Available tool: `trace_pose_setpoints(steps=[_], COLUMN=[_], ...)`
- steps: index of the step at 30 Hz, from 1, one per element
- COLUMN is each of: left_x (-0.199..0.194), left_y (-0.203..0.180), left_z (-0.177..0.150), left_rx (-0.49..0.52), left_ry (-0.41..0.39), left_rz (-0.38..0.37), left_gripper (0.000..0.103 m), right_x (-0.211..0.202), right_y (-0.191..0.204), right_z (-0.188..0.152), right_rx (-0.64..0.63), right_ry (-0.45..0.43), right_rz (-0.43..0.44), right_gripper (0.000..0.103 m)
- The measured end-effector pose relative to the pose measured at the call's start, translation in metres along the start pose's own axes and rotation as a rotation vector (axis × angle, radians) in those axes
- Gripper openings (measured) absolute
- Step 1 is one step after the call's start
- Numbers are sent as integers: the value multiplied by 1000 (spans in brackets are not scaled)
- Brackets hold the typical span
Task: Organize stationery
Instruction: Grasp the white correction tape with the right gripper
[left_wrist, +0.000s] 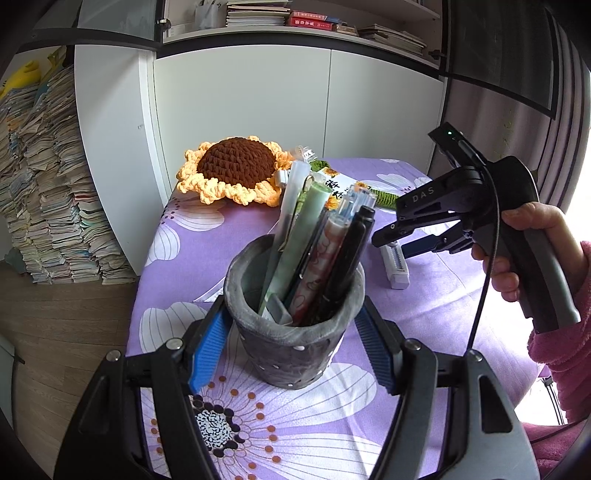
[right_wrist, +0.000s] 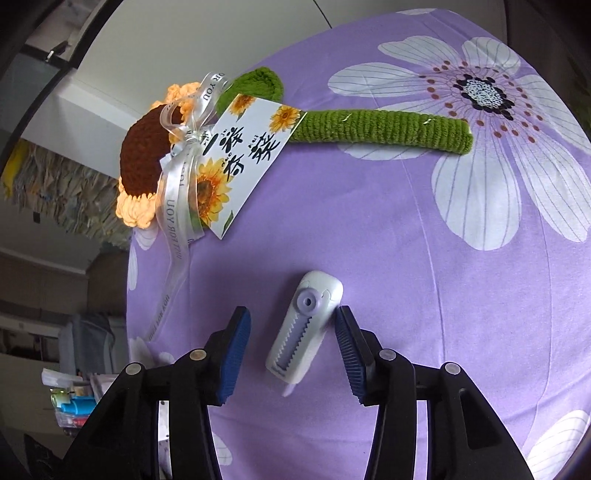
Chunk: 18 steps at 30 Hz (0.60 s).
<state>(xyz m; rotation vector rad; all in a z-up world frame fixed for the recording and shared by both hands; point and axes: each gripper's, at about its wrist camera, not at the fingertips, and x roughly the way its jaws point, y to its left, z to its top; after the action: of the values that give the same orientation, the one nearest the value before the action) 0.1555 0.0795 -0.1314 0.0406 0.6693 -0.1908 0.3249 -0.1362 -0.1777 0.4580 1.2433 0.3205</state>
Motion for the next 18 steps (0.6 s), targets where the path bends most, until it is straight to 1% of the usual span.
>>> trace_pose_setpoints(steps=[2,6,11,13,15,16,18], left_x=[0,0,0,0,0,-1,-1], left_y=[0,0,-1,-2,-3,-3,-3], left_z=[0,1,2,2,3,4,5], left_rx=[2,1,3,7,9,9,8], left_ry=[1,1,0,-3,-7,-10,-14], left_rz=[3,7,14,18,26,29,30], left_gripper=[67,67,67,68,74,76,76], right_x=[5,14,20,20,19,19,18], right_y=[14,37,54,56,55,55,54], right_z=[2,3,-2,-4,-5,-5,-5], right_rx=[-55,-177,-302,-321,-324,-324,-328], right_ry=[-6,-30,-40,-49,-56,-57,-58], right_rz=[-35,-137,-228,-235,-229,-226,-226], right_gripper=[48,48,48,48,48,48,48])
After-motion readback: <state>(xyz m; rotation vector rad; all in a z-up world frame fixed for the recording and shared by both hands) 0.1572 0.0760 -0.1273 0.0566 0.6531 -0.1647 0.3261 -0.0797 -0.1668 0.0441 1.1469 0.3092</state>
